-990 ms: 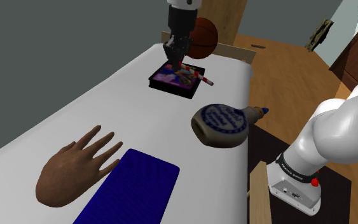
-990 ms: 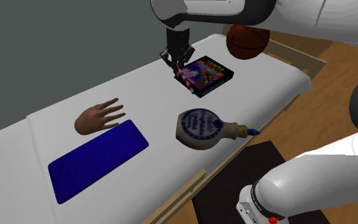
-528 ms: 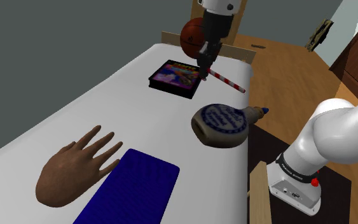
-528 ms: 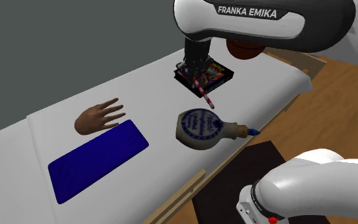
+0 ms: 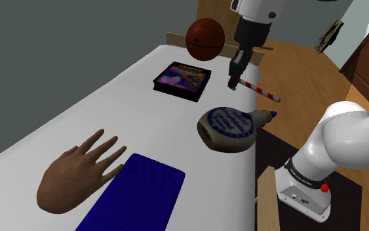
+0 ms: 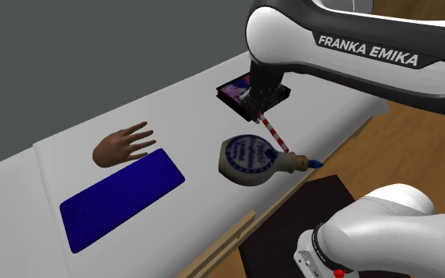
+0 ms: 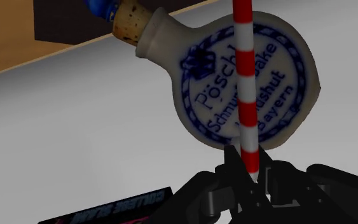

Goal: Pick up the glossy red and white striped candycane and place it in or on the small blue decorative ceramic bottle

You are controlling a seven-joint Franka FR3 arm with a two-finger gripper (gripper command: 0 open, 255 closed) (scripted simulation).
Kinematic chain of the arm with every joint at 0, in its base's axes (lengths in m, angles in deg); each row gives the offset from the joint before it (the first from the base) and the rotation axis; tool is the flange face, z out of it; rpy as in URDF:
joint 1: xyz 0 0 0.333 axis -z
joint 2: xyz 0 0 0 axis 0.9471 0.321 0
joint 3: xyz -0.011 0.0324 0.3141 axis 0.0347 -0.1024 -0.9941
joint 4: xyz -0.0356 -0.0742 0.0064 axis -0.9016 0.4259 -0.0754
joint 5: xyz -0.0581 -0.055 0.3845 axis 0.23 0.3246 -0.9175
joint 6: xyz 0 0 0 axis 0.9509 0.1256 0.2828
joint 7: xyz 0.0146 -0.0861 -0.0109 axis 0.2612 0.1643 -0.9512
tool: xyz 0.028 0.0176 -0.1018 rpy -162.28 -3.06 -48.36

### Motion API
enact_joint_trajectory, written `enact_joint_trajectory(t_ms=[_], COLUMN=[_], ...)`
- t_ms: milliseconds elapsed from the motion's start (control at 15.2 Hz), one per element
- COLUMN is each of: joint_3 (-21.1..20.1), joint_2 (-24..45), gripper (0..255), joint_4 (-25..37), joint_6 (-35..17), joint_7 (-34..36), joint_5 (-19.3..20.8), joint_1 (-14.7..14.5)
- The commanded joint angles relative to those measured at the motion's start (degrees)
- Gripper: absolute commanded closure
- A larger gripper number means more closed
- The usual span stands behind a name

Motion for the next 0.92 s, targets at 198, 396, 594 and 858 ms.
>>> enact_joint_trajectory(t_ms=[198,396,594,858], joint_3=[-0.4,-0.6,-0.9,-1.3], joint_2=[-0.7,-0.7,-0.6,-0.3], gripper=[255,255,255,255], joint_4=[-4.0,-6.4,-8.6,-11.8], joint_6=[-3.4,-5.6,-8.0,-11.5], joint_7=[-0.1,-0.2,-0.3,-0.4], joint_5=[-0.4,-0.7,-0.9,-1.3], joint_1=[-0.2,-0.3,-0.5,-0.6])
